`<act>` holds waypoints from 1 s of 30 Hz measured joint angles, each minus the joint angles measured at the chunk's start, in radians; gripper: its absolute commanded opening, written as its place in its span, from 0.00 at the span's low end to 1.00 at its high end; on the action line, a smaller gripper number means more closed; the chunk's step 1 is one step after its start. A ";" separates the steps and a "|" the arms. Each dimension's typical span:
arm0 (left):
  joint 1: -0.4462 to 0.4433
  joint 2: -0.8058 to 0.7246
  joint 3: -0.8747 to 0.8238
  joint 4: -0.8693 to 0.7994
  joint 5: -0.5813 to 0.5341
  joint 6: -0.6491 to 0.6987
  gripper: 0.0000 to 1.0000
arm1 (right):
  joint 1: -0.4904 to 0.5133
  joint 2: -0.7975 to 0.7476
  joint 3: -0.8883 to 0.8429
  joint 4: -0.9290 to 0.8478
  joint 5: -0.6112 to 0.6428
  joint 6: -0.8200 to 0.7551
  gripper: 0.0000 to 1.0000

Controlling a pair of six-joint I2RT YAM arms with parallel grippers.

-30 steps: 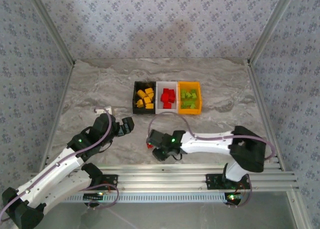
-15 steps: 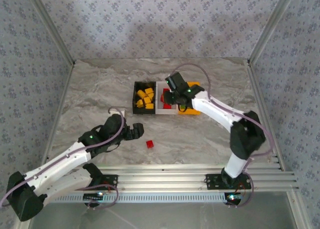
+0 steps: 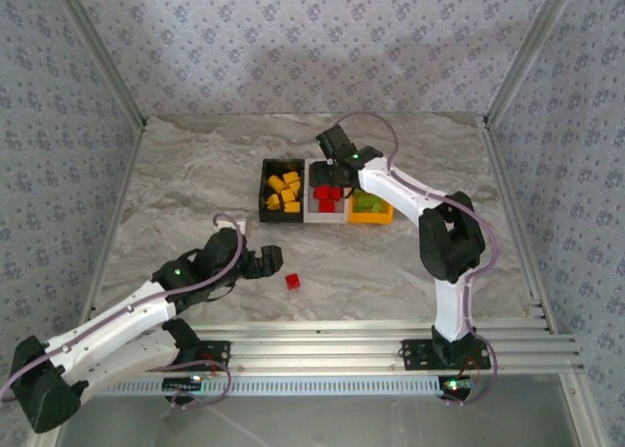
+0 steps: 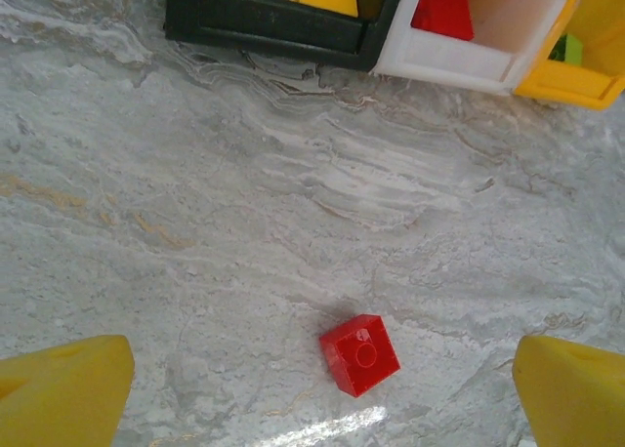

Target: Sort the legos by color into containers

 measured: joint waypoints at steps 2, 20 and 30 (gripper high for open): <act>-0.001 -0.027 0.001 -0.018 -0.021 0.000 1.00 | 0.019 -0.049 -0.052 0.015 0.002 0.000 0.77; 0.000 -0.187 0.027 -0.145 -0.216 -0.009 0.99 | 0.495 -0.106 -0.358 0.085 -0.022 0.073 0.78; 0.000 -0.221 0.026 -0.175 -0.243 -0.019 0.99 | 0.558 -0.075 -0.386 0.070 -0.006 0.092 0.54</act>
